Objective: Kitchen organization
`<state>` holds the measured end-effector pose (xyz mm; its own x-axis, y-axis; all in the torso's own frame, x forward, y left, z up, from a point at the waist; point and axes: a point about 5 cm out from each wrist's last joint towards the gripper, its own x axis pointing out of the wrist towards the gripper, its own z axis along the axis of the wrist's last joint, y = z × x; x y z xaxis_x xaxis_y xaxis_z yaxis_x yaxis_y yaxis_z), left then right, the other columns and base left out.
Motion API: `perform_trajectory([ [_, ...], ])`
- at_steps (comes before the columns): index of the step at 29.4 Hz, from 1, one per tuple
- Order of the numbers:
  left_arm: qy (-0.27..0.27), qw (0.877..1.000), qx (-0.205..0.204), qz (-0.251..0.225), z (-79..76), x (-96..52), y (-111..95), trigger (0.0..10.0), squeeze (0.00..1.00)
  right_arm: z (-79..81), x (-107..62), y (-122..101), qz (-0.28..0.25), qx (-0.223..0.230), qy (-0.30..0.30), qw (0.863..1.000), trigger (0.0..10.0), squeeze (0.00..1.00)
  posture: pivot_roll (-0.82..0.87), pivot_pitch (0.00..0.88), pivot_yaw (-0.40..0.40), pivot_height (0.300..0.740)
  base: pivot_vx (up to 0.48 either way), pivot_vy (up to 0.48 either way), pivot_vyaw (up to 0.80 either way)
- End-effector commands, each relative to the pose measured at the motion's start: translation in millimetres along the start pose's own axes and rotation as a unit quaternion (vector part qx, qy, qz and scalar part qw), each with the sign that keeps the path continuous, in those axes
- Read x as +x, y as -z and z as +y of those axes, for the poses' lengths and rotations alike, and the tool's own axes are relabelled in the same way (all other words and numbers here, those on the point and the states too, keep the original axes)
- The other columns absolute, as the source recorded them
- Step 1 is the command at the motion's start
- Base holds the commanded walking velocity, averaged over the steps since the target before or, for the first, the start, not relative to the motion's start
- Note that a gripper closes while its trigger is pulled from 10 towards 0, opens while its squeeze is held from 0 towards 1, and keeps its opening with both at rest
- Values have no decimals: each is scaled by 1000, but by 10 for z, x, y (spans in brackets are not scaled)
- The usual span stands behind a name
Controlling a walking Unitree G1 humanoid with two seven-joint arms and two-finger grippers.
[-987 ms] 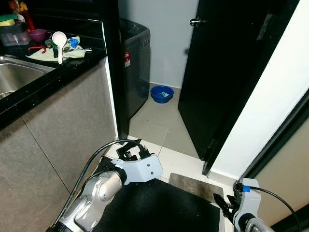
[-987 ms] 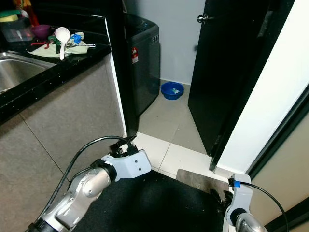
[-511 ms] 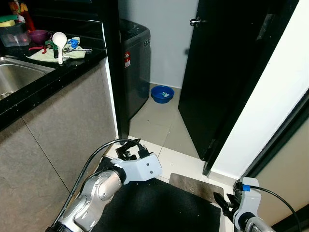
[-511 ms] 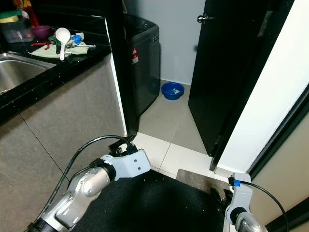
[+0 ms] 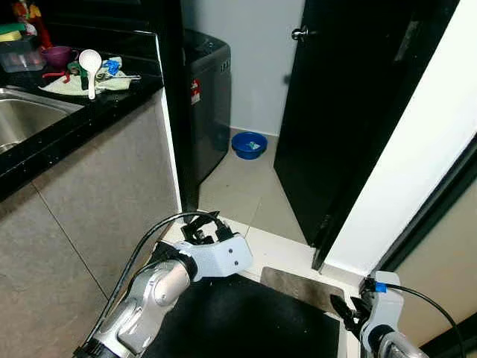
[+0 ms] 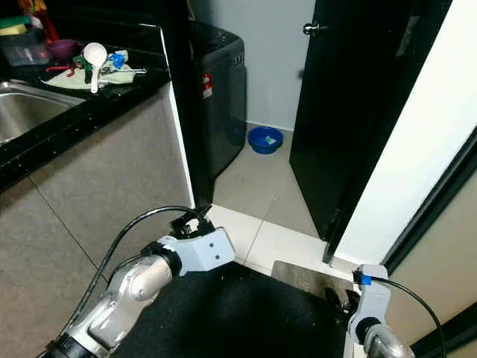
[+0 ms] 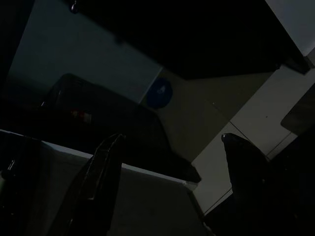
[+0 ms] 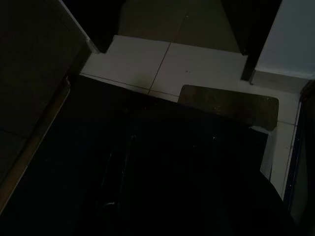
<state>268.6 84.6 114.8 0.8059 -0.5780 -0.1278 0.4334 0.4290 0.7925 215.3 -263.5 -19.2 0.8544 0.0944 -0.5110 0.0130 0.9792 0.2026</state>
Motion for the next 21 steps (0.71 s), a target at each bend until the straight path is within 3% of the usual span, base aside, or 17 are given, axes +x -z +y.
perform_trajectory([
  [1,4,1000,5,7,-10,20,28,10000,0,-10,4,20,10,2,2,1000,10000,0,-30,0,-27,740,0,0,0],
  [21,7,1000,4,12,-23,124,77,10000,0,1,69,-19,11,-2,4,1000,10000,0,-72,0,-1,740,0,0,0],
])
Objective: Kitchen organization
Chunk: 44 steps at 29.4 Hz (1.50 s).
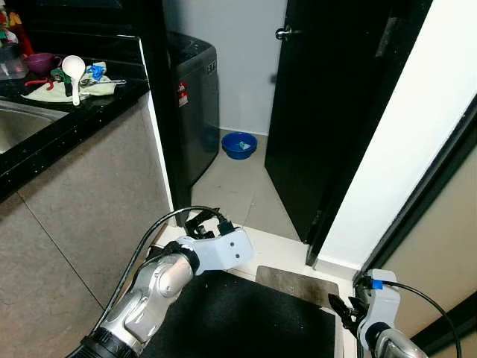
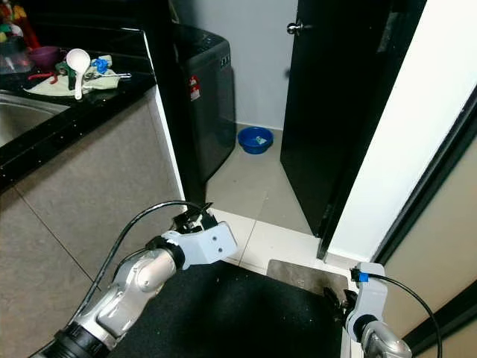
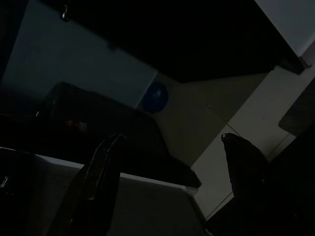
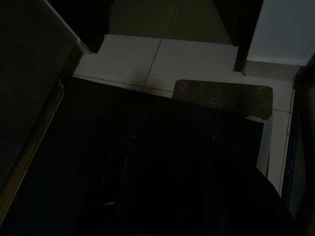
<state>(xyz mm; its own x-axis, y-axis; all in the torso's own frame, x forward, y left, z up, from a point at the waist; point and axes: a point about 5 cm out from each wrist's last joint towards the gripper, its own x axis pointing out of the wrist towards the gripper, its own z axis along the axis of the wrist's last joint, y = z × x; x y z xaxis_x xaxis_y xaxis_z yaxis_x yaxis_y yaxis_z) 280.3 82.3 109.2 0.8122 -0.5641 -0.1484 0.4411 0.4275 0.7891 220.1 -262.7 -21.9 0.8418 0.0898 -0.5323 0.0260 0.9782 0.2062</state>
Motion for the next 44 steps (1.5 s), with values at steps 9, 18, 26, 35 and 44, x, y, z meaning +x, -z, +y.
perform_trajectory([
  [9,2,1000,6,-1,-25,14,26,10000,0,5,19,-12,-1,-8,-1,1000,10000,0,-67,0,4,740,0,0,0],
  [18,2,1000,6,-1,-36,20,38,10000,0,2,25,-6,1,-8,2,1000,10000,0,-56,0,-9,740,0,0,0],
  [26,2,1000,6,-1,-53,11,39,10000,0,-2,18,10,1,-7,2,1000,10000,0,-48,0,-15,740,0,0,0],
  [35,1,1000,6,-2,-55,3,52,10000,0,8,20,21,1,-6,3,1000,10000,0,-50,0,-14,740,0,0,0],
  [44,2,1000,6,-1,-58,2,58,10000,0,19,24,26,0,-5,2,1000,10000,0,-51,0,-9,740,0,0,0],
])
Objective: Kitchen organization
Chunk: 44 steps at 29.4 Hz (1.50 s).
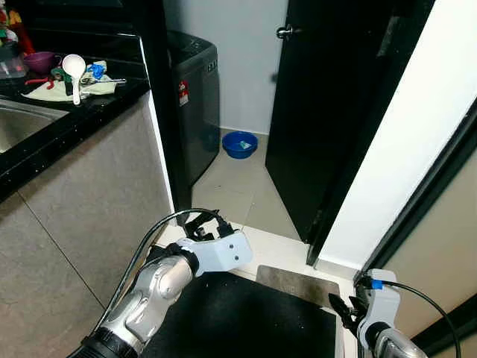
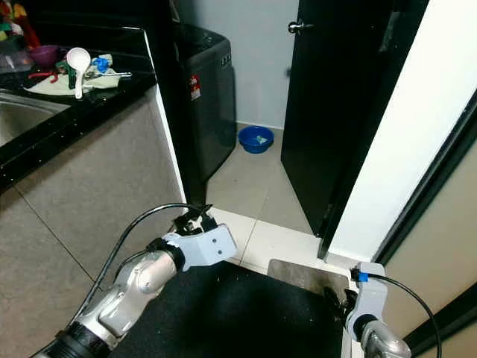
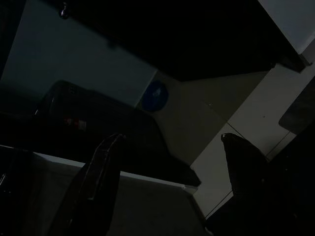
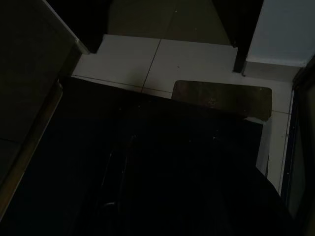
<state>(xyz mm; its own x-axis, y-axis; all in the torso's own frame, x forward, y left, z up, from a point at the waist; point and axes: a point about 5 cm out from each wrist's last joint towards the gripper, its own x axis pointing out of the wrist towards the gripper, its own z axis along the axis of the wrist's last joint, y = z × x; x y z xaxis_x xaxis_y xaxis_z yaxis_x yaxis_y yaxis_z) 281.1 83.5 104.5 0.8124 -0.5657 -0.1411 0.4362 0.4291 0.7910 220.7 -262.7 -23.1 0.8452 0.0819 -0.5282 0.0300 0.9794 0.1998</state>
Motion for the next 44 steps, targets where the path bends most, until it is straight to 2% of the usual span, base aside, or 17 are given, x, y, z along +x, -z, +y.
perform_trajectory([
  [1,5,1000,5,2,-31,-5,19,10000,0,21,12,21,4,-3,-1,1000,10000,0,-51,0,-9,740,0,0,0],
  [44,4,1000,5,1,-75,-47,47,10000,0,20,-6,100,9,-1,1,1000,10000,0,-63,0,-11,740,0,0,0],
])
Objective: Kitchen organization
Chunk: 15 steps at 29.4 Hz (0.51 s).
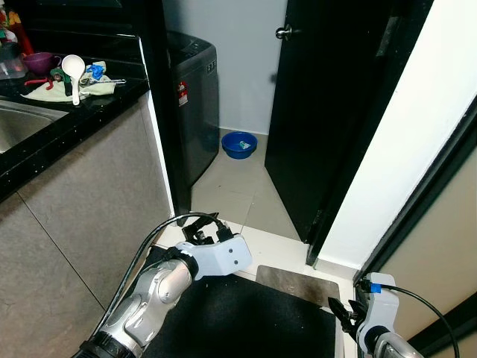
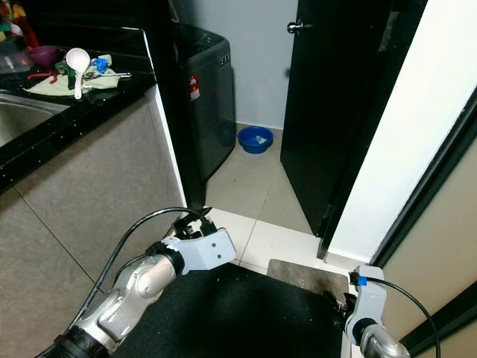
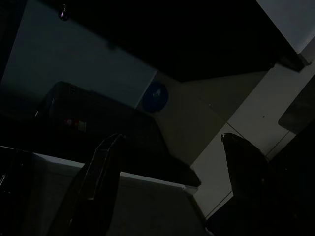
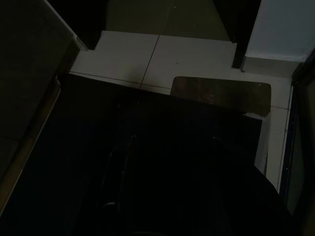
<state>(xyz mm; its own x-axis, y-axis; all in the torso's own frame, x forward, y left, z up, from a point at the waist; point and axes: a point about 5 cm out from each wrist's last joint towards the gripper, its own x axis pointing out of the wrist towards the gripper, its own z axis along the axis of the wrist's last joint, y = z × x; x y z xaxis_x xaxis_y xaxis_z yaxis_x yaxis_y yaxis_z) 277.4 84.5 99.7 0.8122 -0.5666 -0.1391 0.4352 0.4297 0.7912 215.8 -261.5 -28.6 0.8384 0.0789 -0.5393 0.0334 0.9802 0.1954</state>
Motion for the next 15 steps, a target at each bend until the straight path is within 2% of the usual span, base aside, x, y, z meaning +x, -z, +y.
perform_trajectory([
  [1,5,1000,5,2,-25,-18,25,10000,0,20,7,25,2,0,-2,1000,10000,0,-63,0,-11,740,0,0,0],
  [15,4,1000,5,-1,-18,-16,0,10000,0,3,0,17,3,-2,-2,1000,10000,0,-62,0,-21,740,0,0,0],
])
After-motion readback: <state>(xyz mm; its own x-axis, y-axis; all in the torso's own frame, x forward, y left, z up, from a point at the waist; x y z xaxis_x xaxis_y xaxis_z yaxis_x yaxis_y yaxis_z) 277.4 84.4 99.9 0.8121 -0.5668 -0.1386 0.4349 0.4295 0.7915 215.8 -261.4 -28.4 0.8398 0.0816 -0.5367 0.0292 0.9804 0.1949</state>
